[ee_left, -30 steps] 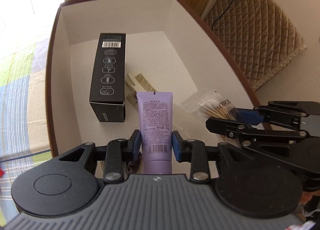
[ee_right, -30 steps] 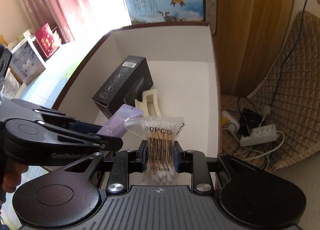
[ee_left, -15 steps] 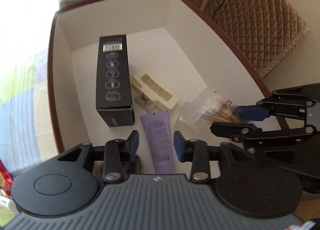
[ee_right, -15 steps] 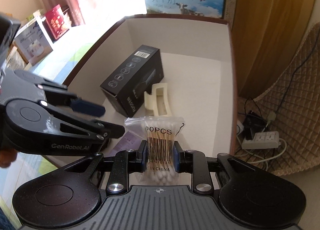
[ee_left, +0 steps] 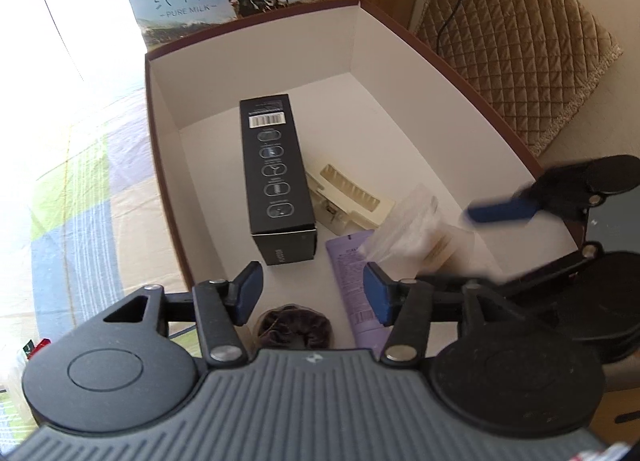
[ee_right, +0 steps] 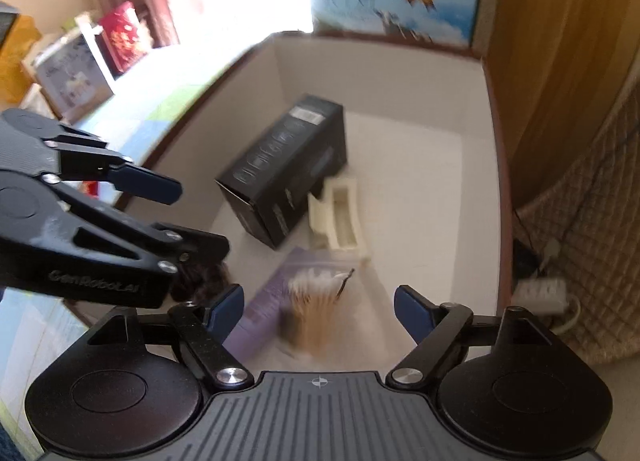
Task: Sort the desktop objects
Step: 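Open both grippers to drop the tube and swab bag in the box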
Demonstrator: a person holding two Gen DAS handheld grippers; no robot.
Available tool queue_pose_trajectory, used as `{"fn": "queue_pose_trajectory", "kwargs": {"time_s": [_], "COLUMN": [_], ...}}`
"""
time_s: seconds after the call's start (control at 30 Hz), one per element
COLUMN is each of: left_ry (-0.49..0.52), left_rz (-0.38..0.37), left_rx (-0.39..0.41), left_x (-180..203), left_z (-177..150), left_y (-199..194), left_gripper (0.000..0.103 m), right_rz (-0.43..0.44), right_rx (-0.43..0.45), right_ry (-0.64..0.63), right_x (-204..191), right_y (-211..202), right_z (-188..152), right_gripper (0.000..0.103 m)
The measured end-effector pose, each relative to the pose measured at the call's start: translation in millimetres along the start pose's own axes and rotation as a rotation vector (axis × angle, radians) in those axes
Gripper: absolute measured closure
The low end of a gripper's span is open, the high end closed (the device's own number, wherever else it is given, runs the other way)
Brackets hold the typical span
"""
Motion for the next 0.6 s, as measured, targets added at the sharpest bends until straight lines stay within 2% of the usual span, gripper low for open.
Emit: {"fn": "queue_pose_trajectory", "kwargs": {"time_s": [0.07,0.3,0.6], "left_ry": [-0.003,-0.007,-0.011], "left_rz": [0.005,0.009,0.021], "left_rx": [0.008,0.04,0.07], "left_x": [-2.4,-6.4,-7.9], "left_z": [-0.8,-1.5,-5.4], "left_y": [-4.0,-16.9,-34.6], "left_gripper": [0.047,0.039,0.024], "right_rz": [0.0,0.004,0.005], "right_rx": [0.003,0.029,0.06], "right_ry": [-0.006,0.001,0.042], "right_x": [-2.3,-7.9,-13.7], "right_y": [-2.4,-15.3,-32.8], "right_z": [0.3,0.0,-3.3], "right_gripper": [0.021,0.002,0.002]}}
Point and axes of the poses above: each gripper's, at about its wrist camera, not at the fingertips, and y roughly the way its jaws point, x to its right, z to its top, the point moved 9 cm from there along y, roughly the way its jaws point, and after that the axes turned 2 degrees about y, right-handed, at the moved point
